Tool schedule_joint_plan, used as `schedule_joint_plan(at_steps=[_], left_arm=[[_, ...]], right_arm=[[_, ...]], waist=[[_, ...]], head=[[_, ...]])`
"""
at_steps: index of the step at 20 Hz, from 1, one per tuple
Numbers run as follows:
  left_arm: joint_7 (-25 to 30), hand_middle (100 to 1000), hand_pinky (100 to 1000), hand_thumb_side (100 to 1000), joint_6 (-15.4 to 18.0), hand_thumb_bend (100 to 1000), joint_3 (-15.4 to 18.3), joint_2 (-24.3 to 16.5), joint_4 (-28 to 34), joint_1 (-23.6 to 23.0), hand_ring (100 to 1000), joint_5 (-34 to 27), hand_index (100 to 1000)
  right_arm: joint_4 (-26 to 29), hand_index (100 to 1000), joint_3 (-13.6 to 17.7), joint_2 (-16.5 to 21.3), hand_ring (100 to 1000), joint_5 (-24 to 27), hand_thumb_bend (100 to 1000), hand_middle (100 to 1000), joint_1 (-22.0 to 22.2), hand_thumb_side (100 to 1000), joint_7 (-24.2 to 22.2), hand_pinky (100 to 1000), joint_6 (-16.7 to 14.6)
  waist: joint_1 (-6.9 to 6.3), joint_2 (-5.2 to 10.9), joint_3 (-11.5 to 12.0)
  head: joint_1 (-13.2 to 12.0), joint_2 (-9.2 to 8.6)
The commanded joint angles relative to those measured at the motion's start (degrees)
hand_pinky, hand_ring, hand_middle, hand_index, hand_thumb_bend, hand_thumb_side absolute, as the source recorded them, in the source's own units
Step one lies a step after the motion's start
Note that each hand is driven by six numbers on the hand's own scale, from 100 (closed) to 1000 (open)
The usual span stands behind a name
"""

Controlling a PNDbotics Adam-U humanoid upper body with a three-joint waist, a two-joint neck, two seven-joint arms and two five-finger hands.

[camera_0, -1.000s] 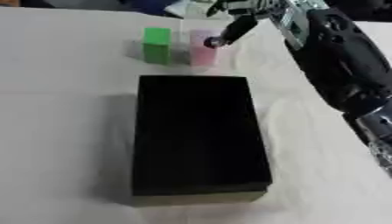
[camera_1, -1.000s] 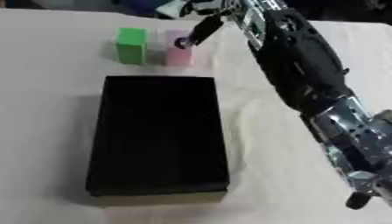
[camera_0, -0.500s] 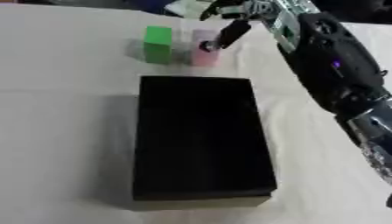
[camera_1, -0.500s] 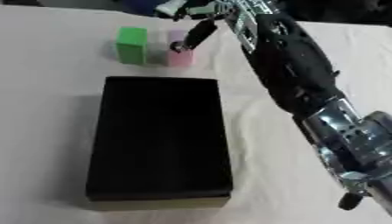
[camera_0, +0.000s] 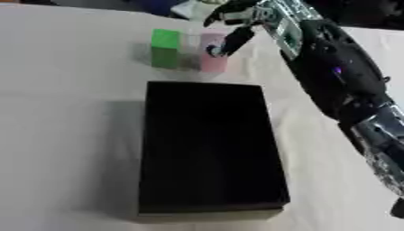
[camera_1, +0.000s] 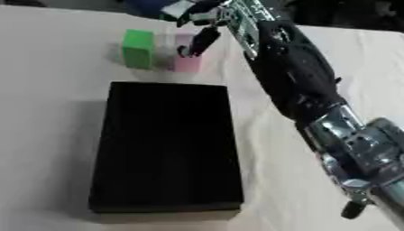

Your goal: Pick up objects on the table and place them in the box.

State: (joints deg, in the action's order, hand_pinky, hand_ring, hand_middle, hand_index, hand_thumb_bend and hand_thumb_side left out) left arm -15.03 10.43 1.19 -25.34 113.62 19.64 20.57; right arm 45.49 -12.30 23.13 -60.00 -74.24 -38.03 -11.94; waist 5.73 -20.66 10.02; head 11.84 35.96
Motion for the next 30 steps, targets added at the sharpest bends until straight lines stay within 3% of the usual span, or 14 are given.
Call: schedule_joint_plan(at_steps=[1,11,13,30], left_arm=[[0.30,816,776,1000,0.11,189,-0.08,-1.68,0.97,0.80,783,0.34,822],[0.63,816,777,1000,0.06,185,-0.02,-1.89,0.97,0.53,783,0.88,822],[0.74,816,777,1000,0.02,179,0.01,-1.92,0.97,0.42,783,0.99,822],[1.35,816,778,1000,-0.31,177,0.22,-2.24,0.97,0.07,782,1.52,822]], right_arm=[[-0.01,1000,0.90,1.90,1000,-1.23,163,973,-1.37,655,0.80,964,0.24],[-0.70,1000,1.46,2.63,1000,-0.24,156,979,-1.39,677,-0.58,968,0.30],[-0.45,1000,1.42,2.85,1000,0.72,184,987,-1.48,730,-1.43,974,0.38],[1.70,1000,1.75,5.25,1000,5.80,113,986,-1.38,760,-8.09,978,4.41]], waist=[[-0.39,0.90,0.33],[-0.26,0.21,1.14],[-0.26,0.08,1.16],[0.04,-0.27,1.08]], head=[[0.55,-1.00],[0.91,-1.68],[0.74,-1.47],[0.21,-1.13]])
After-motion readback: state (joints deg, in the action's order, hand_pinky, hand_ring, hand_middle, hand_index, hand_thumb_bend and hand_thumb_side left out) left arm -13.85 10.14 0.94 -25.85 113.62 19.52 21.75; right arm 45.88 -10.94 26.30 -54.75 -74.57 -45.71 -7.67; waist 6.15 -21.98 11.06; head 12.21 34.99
